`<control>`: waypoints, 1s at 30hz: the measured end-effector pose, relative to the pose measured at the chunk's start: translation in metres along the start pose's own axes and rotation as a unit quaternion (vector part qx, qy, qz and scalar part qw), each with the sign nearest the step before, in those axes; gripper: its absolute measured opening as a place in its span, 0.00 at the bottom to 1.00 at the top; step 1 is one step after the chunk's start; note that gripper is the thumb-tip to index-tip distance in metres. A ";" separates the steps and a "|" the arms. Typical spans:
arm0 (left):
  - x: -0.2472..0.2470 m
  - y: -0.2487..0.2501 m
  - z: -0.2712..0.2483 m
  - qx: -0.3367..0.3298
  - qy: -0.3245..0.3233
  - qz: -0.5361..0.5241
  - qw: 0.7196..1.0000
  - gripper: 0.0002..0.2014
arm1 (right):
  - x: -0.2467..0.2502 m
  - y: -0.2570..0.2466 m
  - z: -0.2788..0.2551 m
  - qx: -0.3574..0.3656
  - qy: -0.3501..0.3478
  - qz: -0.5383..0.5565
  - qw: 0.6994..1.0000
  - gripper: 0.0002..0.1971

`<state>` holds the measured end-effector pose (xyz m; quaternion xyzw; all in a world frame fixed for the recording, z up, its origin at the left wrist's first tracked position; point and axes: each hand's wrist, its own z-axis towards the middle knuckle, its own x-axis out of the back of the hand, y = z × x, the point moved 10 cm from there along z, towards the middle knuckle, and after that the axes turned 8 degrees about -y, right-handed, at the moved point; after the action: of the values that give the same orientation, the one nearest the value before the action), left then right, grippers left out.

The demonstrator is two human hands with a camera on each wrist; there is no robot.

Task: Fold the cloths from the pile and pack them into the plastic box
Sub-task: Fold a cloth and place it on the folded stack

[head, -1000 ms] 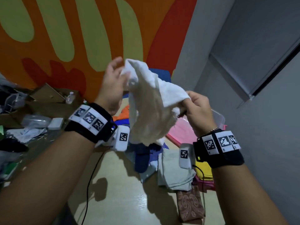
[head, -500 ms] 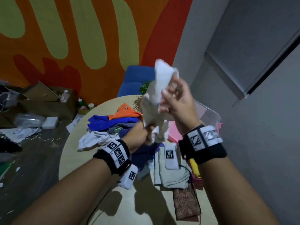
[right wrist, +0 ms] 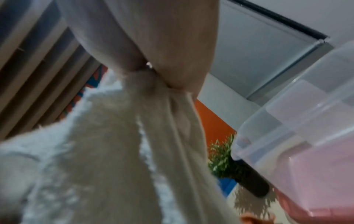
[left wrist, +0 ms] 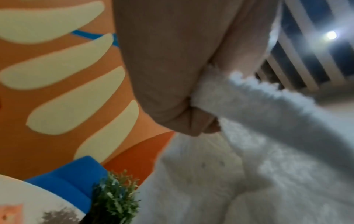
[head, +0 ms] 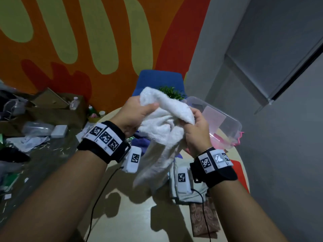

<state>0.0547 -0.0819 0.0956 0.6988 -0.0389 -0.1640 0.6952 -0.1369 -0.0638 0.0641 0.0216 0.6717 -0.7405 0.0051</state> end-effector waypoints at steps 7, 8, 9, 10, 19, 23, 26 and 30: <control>0.031 -0.011 0.008 -0.061 0.071 -0.121 0.988 0.14 | 0.021 -0.009 0.007 0.022 -0.024 0.131 0.991 0.32; 0.021 -0.012 0.009 -0.060 0.039 -0.135 0.988 0.19 | 0.016 -0.010 0.007 0.023 -0.045 0.151 0.987 0.35; 0.006 -0.021 0.008 -0.038 0.001 -0.126 0.991 0.23 | 0.011 -0.012 0.006 0.027 -0.061 0.157 0.985 0.35; -0.009 -0.037 0.006 0.007 -0.031 -0.103 0.994 0.24 | 0.009 -0.015 0.006 0.032 -0.066 0.153 0.986 0.35; -0.016 -0.069 0.005 0.073 0.001 -0.159 0.985 0.16 | 0.054 0.053 -0.008 -0.151 0.139 -0.079 0.976 0.35; -0.025 -0.038 0.007 0.033 -0.052 -0.136 0.989 0.23 | 0.044 0.094 -0.020 -0.212 0.096 -0.042 0.972 0.23; -0.008 -0.037 0.010 0.042 0.009 -0.117 0.992 0.12 | 0.040 0.085 -0.013 -0.157 0.094 0.096 0.978 0.26; 0.040 -0.027 0.009 0.015 0.122 -0.007 0.992 0.09 | 0.065 0.048 -0.002 -0.074 0.130 0.053 0.987 0.18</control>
<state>0.0853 -0.1010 0.0620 0.7245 0.0488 -0.0818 0.6827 -0.2000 -0.0653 0.0140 0.1527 0.7175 -0.6784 -0.0416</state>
